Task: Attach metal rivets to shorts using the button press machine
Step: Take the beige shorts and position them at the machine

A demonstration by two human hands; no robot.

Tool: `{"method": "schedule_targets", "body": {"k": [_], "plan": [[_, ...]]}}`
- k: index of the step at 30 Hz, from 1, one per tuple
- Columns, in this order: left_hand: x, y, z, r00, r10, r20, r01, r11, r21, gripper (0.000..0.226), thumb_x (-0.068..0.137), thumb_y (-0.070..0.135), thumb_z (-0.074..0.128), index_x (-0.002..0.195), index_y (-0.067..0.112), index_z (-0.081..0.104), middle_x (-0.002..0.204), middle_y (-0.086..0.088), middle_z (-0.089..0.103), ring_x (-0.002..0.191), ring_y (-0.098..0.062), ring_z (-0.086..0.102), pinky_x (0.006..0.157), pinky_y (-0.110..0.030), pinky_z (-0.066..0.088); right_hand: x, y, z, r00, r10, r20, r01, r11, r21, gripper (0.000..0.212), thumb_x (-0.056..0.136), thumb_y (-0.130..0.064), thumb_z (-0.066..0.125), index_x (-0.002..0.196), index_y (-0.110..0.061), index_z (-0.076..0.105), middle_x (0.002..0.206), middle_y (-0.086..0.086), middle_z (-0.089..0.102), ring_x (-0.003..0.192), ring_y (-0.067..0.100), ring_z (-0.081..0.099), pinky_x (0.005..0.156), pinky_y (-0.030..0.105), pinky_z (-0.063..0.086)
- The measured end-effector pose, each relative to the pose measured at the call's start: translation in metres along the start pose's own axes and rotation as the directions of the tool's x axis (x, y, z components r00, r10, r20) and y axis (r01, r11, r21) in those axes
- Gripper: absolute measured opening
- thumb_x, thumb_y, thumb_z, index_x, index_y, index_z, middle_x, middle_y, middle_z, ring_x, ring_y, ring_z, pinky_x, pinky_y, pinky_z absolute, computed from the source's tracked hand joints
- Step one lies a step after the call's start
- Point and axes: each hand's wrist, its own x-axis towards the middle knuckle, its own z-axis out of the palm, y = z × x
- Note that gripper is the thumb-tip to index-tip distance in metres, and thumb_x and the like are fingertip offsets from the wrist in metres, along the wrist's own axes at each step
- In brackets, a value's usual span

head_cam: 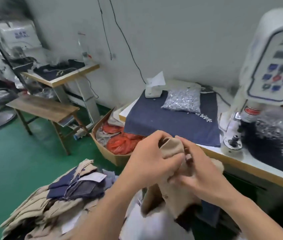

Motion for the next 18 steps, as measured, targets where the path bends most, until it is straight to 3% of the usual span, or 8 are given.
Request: {"method": "schedule_targets", "body": {"k": [3, 5, 7, 9, 11, 12, 14, 18], "plan": [[0.023, 0.015, 0.026, 0.995, -0.048, 0.088, 0.088, 0.833, -0.546, 0.05, 0.081, 0.055, 0.075, 0.126, 0.034, 0.066, 0.117, 0.011, 0.076, 0.109, -0.007, 0.072, 0.091, -0.025, 0.058, -0.003, 0.011, -0.045, 0.943, -0.069, -0.327, 0.029, 0.992, -0.124, 0.034, 0.078, -0.054, 0.074, 0.107, -0.049, 0.057, 0.103, -0.031, 0.063, 0.095, -0.008, 0.059, 0.079, 0.01, 0.042], [0.033, 0.012, 0.049, 0.99, -0.082, 0.117, 0.141, 0.686, -0.714, 0.065, 0.081, 0.067, 0.07, 0.135, 0.031, 0.06, 0.13, 0.008, 0.072, 0.118, -0.011, 0.069, 0.099, -0.032, 0.055, -0.009, 0.021, -0.075, 0.886, -0.017, -0.463, -0.038, 0.993, -0.11, 0.013, 0.091, -0.053, 0.069, 0.093, -0.044, 0.06, 0.09, -0.031, 0.065, 0.082, -0.009, 0.059, 0.07, 0.01, 0.041], [0.04, 0.004, 0.077, 0.974, -0.079, 0.212, 0.18, 0.839, -0.513, 0.089, 0.068, 0.093, 0.063, 0.141, 0.044, 0.047, 0.14, 0.026, 0.06, 0.127, 0.001, 0.059, 0.111, -0.031, 0.046, -0.015, 0.029, -0.104, 0.829, 0.076, -0.554, -0.148, 0.985, -0.087, 0.019, 0.092, -0.06, 0.057, 0.089, -0.042, 0.062, 0.082, -0.033, 0.067, 0.078, -0.016, 0.059, 0.067, 0.006, 0.041], [0.04, -0.002, 0.108, 0.868, -0.106, 0.485, 0.23, 0.952, -0.204, 0.108, 0.057, 0.101, 0.064, 0.148, 0.053, 0.03, 0.146, 0.033, 0.046, 0.133, 0.004, 0.051, 0.115, -0.03, 0.042, -0.02, 0.036, -0.129, 0.782, 0.199, -0.591, -0.27, 0.962, -0.034, 0.037, 0.09, -0.068, 0.045, 0.091, -0.038, 0.065, 0.079, -0.026, 0.068, 0.078, -0.015, 0.059, 0.069, 0.006, 0.042], [0.039, -0.008, 0.137, 0.729, -0.065, 0.682, 0.23, 0.961, -0.155, 0.101, 0.068, 0.085, 0.077, 0.151, 0.05, 0.032, 0.145, 0.03, 0.052, 0.131, 0.001, 0.056, 0.114, -0.034, 0.046, -0.021, 0.047, -0.147, 0.754, 0.313, -0.578, -0.321, 0.943, 0.093, 0.046, 0.092, -0.068, 0.044, 0.098, -0.031, 0.07, 0.091, -0.016, 0.073, 0.09, -0.003, 0.065, 0.084, 0.024, 0.052], [0.041, -0.01, 0.146, 0.718, -0.045, 0.695, 0.254, 0.946, -0.201, 0.086, 0.076, 0.076, 0.078, 0.149, 0.045, 0.044, 0.14, 0.025, 0.061, 0.126, 0.0, 0.061, 0.111, -0.036, 0.049, -0.021, 0.052, -0.153, 0.754, 0.344, -0.559, -0.313, 0.937, 0.154, 0.044, 0.095, -0.065, 0.047, 0.102, -0.029, 0.071, 0.097, -0.011, 0.076, 0.096, 0.005, 0.068, 0.09, 0.034, 0.054], [0.047, -0.011, 0.152, 0.761, -0.076, 0.644, 0.335, 0.896, -0.291, 0.049, 0.089, 0.068, 0.068, 0.129, 0.038, 0.068, 0.122, 0.014, 0.075, 0.113, -0.005, 0.07, 0.102, -0.036, 0.052, -0.024, 0.061, -0.16, 0.753, 0.365, -0.547, -0.283, 0.931, 0.231, 0.035, 0.098, -0.057, 0.052, 0.106, -0.027, 0.069, 0.104, -0.008, 0.077, 0.104, 0.013, 0.07, 0.098, 0.045, 0.053], [0.073, -0.015, 0.136, 0.817, -0.172, 0.55, 0.496, 0.697, -0.519, 0.034, 0.101, 0.045, 0.061, 0.116, 0.02, 0.079, 0.121, -0.012, 0.077, 0.112, -0.027, 0.074, 0.09, -0.037, 0.059, -0.035, 0.08, -0.176, 0.717, 0.457, -0.526, -0.241, 0.871, 0.429, 0.038, 0.095, -0.059, 0.054, 0.108, -0.028, 0.07, 0.102, -0.004, 0.079, 0.098, 0.016, 0.075, 0.085, 0.039, 0.06]]}}
